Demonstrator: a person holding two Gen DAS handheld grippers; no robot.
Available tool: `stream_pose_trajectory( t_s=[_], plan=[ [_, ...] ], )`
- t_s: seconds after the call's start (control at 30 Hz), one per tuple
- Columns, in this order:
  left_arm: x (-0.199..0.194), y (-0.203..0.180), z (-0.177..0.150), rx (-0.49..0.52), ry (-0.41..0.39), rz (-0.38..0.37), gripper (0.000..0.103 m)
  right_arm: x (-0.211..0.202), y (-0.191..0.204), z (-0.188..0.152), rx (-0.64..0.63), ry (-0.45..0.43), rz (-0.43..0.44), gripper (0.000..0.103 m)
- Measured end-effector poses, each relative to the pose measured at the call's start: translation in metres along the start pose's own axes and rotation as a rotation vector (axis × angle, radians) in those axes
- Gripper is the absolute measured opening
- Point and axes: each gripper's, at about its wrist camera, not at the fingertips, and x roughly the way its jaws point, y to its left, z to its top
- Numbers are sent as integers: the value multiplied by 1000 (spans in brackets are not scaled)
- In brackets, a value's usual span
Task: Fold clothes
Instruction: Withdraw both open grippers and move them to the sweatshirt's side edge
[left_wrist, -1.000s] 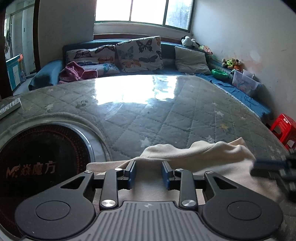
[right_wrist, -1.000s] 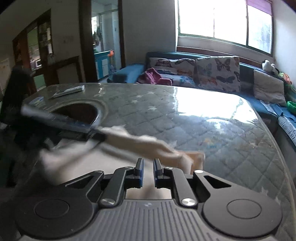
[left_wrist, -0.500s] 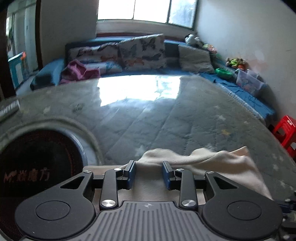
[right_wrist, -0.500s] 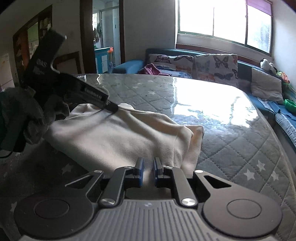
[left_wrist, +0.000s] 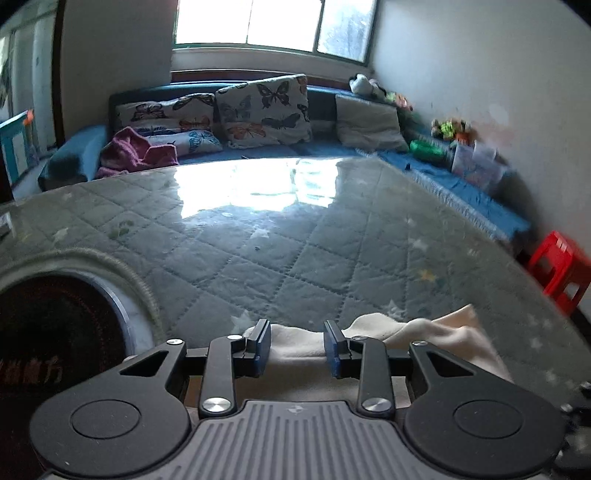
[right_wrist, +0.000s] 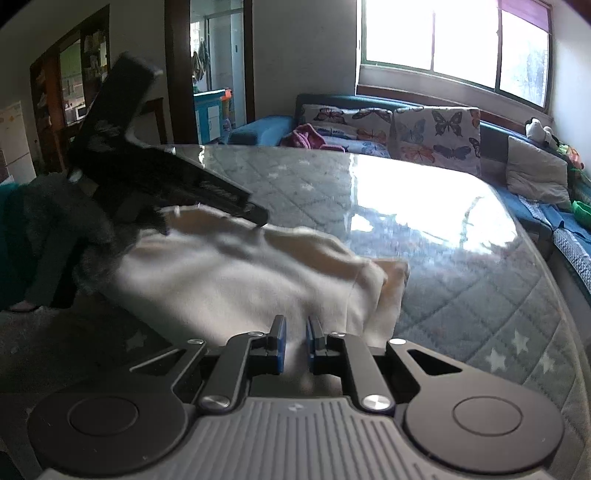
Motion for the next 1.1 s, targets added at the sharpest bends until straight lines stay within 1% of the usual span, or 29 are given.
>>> stream_pose_trajectory(
  t_s=[0.1, 0.23, 0.37, 0.53, 0.6, 0.67, 0.8, 0.87, 0.93, 1.0, 1.1],
  plan=[
    [-27, 9, -9, -21, -26, -15, 37, -1, 1, 9, 15, -27, 8, 11],
    [-60, 8, -32, 15, -38, -35, 37, 0, 22, 10, -33, -42, 55, 11],
    [-85, 2, -59, 55, -51, -53, 36, 4, 42, 9, -75, -45, 76, 11],
    [-90, -2, -89, 95, -39, -33, 36, 13, 51, -2, -89, -15, 84, 11],
    [-89, 0, -94, 98, -56, -26, 36, 14, 52, -6, -91, -16, 82, 12],
    [-93, 0, -94, 92, -59, -26, 36, 11, 55, -5, -101, -16, 76, 12],
    [-106, 3, -89, 80, -103, -20, 36, 2, 60, 1, -113, -43, 94, 12],
    [-103, 9, -89, 52, -90, -14, 36, 4, 63, 1, -119, -40, 106, 12],
    [-96, 17, -95, 18, -54, -10, 36, 10, 66, -1, -124, -26, 117, 12],
    [-98, 21, -99, 2, -55, -25, 36, 14, 67, -4, -130, -12, 119, 13],
    [-107, 22, -92, -10, -79, -35, 36, 6, 63, 0, -113, -24, 130, 15]
  ],
)
